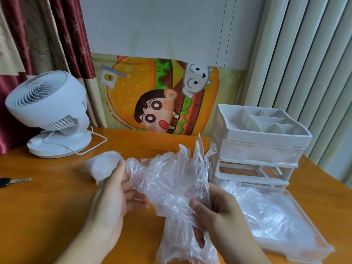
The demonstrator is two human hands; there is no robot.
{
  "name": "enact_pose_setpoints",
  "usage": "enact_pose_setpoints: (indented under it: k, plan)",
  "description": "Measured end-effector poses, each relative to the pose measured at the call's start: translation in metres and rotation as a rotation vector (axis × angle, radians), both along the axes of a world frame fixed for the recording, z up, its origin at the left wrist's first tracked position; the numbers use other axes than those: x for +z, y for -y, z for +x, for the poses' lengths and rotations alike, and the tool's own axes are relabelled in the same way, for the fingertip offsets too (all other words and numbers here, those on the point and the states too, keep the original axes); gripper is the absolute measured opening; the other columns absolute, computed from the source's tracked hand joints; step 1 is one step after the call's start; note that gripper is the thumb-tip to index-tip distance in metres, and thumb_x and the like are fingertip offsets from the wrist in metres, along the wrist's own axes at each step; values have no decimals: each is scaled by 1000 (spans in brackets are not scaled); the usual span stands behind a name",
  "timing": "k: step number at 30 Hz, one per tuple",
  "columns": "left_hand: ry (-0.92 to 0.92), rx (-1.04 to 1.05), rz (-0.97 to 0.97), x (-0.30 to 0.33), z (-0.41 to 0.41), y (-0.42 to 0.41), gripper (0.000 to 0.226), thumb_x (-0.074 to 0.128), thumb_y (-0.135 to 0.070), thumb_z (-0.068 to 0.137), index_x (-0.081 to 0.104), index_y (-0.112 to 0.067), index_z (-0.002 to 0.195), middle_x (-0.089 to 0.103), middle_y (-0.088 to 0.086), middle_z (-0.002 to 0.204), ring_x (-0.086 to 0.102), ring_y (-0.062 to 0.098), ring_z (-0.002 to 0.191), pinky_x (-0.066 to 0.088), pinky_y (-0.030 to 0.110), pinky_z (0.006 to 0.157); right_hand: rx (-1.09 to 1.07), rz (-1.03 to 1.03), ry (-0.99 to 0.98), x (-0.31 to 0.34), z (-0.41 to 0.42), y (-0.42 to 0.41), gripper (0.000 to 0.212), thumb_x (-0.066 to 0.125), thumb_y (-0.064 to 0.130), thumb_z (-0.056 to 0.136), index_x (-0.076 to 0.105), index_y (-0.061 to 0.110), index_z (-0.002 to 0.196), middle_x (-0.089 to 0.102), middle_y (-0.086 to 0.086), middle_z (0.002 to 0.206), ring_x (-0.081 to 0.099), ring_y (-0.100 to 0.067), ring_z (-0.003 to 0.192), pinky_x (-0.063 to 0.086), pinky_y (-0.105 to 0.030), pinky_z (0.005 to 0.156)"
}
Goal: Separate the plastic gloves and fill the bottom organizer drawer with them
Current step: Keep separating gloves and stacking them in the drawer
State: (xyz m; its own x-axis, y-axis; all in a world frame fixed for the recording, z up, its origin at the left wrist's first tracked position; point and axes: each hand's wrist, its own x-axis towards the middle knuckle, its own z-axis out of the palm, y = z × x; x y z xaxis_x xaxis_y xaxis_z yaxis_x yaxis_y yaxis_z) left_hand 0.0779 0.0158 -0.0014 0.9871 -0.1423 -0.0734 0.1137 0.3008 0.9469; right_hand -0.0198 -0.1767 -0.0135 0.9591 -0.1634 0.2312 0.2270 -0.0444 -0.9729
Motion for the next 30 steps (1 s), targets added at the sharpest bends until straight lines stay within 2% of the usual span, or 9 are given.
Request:
enact_pose_setpoints:
  k: [4,9,13,15,17,22,26,28,30]
  plan:
    - [-64,-168,-42,4,3,4,58,40,-59,101,67,-14,125,79,16,106,75,43,98,59,51,77,-35,-11,2,1,0,0,38,52,-10,102,75,17,89,48,-13,52,48,-28,39,43,-31,41]
    - [60,-88,159,-3,-2,7,22,69,-31,94,78,-18,110,80,9,105,77,34,98,57,63,93,-41,-91,-22,1,-2,2,22,55,-8,101,69,8,95,51,-16,53,50,-30,42,44,-34,44]
    - [220,-35,394,-5,-7,6,52,62,-70,88,78,-22,95,79,2,95,75,22,97,59,55,92,-83,-111,-47,3,-4,0,8,65,7,96,63,1,92,58,-21,62,58,-37,49,52,-47,48]
    - [304,3,516,-1,-15,7,67,55,-79,83,76,-15,89,77,9,87,74,22,88,61,54,84,-173,-188,-58,3,-4,-1,35,71,32,90,63,-2,92,59,-31,75,65,-47,62,57,-61,59]
    - [359,19,528,0,-25,9,57,55,-69,85,77,-16,85,76,10,83,74,23,85,61,54,84,-273,-247,-58,4,-5,0,50,69,45,92,61,-4,92,57,-36,84,64,-52,76,57,-67,68]
    - [57,-109,316,-6,-11,17,78,64,-89,71,71,-17,100,76,14,112,73,27,92,58,50,89,-381,-98,-100,10,-6,2,31,65,14,104,61,-9,83,62,-20,65,69,-36,52,61,-57,53]
    - [22,-303,378,-5,-35,28,39,81,-29,87,68,-6,115,79,15,98,77,33,90,60,60,87,-499,-369,-99,7,-6,4,28,63,17,104,58,0,83,65,-14,66,65,-13,48,55,-27,47]
    - [41,-353,490,-13,-37,31,33,77,-23,92,64,-6,117,80,13,90,78,31,83,62,56,85,-531,-542,-111,8,-6,3,5,62,20,103,59,19,99,67,-2,71,64,-12,58,47,-21,49]
    - [38,-321,605,-15,-37,34,25,74,-23,95,61,-9,111,78,12,80,78,28,69,65,45,72,-550,-759,-150,8,-6,2,21,58,21,103,47,32,117,65,6,77,61,-12,68,44,-24,54]
